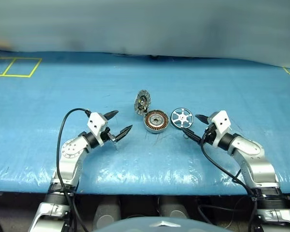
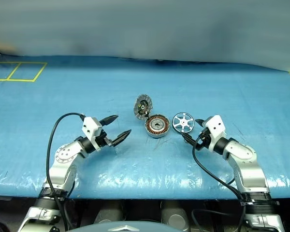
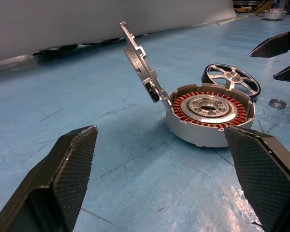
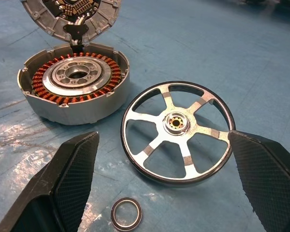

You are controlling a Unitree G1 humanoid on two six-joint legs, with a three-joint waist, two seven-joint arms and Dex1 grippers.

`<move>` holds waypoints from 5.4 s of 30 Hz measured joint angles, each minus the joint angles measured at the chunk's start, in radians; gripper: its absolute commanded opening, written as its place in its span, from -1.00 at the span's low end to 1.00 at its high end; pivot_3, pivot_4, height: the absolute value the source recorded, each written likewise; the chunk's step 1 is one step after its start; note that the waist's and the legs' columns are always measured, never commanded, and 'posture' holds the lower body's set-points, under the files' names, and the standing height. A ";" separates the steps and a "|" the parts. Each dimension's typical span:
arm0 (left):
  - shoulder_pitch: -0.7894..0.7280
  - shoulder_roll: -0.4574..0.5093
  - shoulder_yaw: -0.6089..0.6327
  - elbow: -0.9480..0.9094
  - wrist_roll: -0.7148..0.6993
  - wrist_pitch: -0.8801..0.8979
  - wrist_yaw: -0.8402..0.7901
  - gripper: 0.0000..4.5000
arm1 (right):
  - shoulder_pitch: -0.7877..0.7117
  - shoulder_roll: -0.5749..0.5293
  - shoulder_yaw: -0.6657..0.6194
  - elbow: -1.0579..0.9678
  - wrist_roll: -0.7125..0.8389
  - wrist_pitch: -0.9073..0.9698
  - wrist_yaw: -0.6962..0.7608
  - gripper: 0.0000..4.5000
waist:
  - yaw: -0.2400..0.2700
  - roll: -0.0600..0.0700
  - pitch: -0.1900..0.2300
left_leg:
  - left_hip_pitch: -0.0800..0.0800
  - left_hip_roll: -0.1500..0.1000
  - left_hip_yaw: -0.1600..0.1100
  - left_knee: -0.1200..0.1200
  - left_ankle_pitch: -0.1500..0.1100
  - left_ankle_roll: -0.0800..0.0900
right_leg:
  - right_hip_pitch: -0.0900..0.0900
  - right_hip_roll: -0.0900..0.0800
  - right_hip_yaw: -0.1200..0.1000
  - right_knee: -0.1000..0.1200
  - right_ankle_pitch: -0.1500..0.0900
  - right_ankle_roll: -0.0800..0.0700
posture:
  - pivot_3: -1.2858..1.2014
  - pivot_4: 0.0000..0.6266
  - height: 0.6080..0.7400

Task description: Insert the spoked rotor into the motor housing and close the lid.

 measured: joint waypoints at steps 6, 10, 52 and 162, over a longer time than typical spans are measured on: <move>0.000 0.000 0.000 0.000 0.000 0.000 0.000 1.00 | 0.000 -0.008 0.009 0.000 -0.029 0.000 -0.008 0.99 | 0.000 0.000 0.000 | 0.000 0.000 0.000 0.000 0.000 0.000 | 0.000 0.000 0.000 0.000 0.000 0.000 | 0.03 -0.52 1.00; 0.000 0.000 0.000 0.000 0.000 0.000 0.000 1.00 | 0.000 -0.008 0.009 0.000 -0.032 0.000 -0.008 0.99 | 0.000 0.000 0.000 | 0.000 0.000 0.000 0.000 0.000 0.000 | 0.000 0.000 0.000 0.000 0.000 0.000 | 0.03 -0.52 1.00; 0.006 -0.019 -0.008 0.000 0.011 -0.009 0.021 1.00 | -0.676 -0.215 0.591 0.119 -0.465 -0.196 0.524 0.99 | 0.003 0.000 0.001 | -0.001 0.000 0.000 -0.001 0.000 0.000 | -0.001 -0.001 -0.001 -0.001 0.000 0.000 | 0.03 -0.52 1.00; -0.696 0.331 -0.563 0.221 0.782 0.111 -0.565 1.00 | -0.074 -0.021 0.176 -0.112 0.103 0.145 0.332 0.99 | -0.004 0.000 0.001 | -0.005 0.000 -0.002 0.005 -0.001 0.001 | -0.003 0.001 -0.002 0.003 0.000 0.000 | 0.03 -0.52 1.00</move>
